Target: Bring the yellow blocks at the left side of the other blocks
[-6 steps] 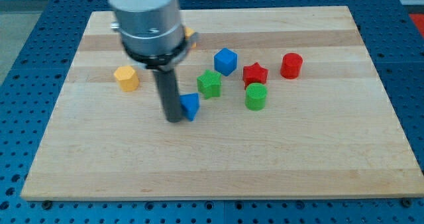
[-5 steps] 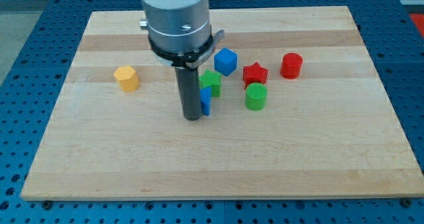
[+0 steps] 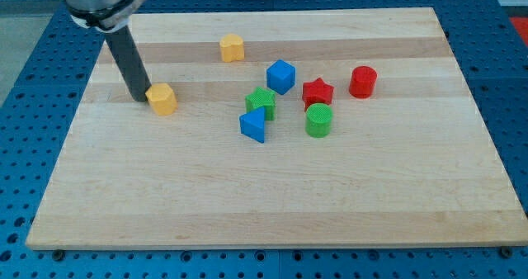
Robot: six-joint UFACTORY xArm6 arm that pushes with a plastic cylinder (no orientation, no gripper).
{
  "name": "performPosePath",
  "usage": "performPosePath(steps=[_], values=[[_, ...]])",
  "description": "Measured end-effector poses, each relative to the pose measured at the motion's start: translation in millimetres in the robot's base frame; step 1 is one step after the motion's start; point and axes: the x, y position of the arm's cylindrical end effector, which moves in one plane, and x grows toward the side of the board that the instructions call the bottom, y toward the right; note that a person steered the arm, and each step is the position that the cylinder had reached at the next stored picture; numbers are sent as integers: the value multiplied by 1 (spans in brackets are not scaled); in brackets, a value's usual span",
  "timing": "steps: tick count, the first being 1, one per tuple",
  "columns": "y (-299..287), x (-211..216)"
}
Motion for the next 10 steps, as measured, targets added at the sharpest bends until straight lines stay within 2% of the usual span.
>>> performPosePath(steps=[2, 3, 4, 5, 6, 7, 8, 9, 10], values=[[38, 17], [39, -23], [37, -96], [69, -142], [122, -122], [120, -97], [120, -130], [156, -120], [146, -88]])
